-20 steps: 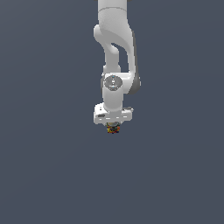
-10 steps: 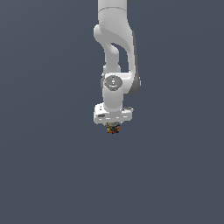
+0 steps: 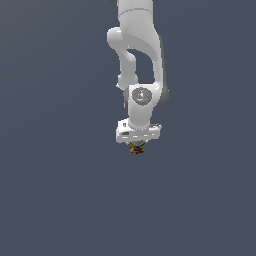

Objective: Pick up the object and move it to a goal position.

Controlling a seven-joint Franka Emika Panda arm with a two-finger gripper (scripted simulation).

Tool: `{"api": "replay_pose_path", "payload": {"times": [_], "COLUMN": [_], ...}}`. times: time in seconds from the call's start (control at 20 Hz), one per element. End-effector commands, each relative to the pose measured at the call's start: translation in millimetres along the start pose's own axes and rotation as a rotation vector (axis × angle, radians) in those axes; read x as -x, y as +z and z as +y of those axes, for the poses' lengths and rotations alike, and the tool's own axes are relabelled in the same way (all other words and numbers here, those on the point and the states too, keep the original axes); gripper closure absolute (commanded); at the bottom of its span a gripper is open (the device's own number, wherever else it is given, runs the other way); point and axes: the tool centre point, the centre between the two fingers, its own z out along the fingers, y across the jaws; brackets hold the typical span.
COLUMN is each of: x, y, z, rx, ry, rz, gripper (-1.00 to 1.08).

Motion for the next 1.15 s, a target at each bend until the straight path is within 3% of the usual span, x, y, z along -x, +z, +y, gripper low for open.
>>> {"api": "replay_pose_path", "payload": {"times": [0.0, 0.55, 0.8, 1.1], "x": [-8, -44, -53, -57], "y": [-2, -7, -8, -8], "z": [-21, -124, -147, -156], "rx": [0.000, 0.000, 0.000, 0.000], "ry": [-0.002, -0.002, -0.002, -0.002], "rz": [0.004, 0.004, 0.004, 0.004], "gripper": [1.08, 1.08, 1.08, 1.08]}}
